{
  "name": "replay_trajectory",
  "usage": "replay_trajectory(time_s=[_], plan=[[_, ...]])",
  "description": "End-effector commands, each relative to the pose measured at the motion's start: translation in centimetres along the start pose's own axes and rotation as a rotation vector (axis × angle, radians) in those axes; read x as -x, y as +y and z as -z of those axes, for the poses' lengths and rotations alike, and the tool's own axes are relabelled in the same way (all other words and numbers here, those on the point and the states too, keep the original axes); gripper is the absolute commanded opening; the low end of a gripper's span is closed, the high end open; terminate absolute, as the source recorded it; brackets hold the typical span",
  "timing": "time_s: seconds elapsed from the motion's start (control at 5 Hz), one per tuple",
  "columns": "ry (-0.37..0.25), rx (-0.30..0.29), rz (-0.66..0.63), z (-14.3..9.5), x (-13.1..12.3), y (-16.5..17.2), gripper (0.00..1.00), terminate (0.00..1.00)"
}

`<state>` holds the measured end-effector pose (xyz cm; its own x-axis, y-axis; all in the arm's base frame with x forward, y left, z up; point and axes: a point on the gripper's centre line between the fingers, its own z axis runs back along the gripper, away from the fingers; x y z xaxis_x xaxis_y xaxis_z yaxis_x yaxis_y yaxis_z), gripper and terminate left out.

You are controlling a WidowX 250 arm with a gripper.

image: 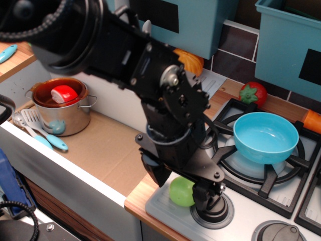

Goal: Put pear in bowl

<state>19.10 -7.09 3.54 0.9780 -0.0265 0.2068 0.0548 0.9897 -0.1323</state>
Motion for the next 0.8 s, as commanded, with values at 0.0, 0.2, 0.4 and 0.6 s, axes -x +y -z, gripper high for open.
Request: replay_trajectory(time_s=[0.0, 0.2, 0.4, 0.6], plan=[[-0.037, 0.014, 0.02, 0.7, -0.09, 0.38, 1.0, 0.0], [-0.054, 0.024, 0.018, 1.29, 0.06, 0.58, 1.0, 0.0], [-0.061, 0.024, 0.006, 1.58, 0.17, 0.67, 1.0, 0.0], [-0.053, 0.021, -0.007, 1.32, 0.08, 0.43, 0.0, 0.0]])
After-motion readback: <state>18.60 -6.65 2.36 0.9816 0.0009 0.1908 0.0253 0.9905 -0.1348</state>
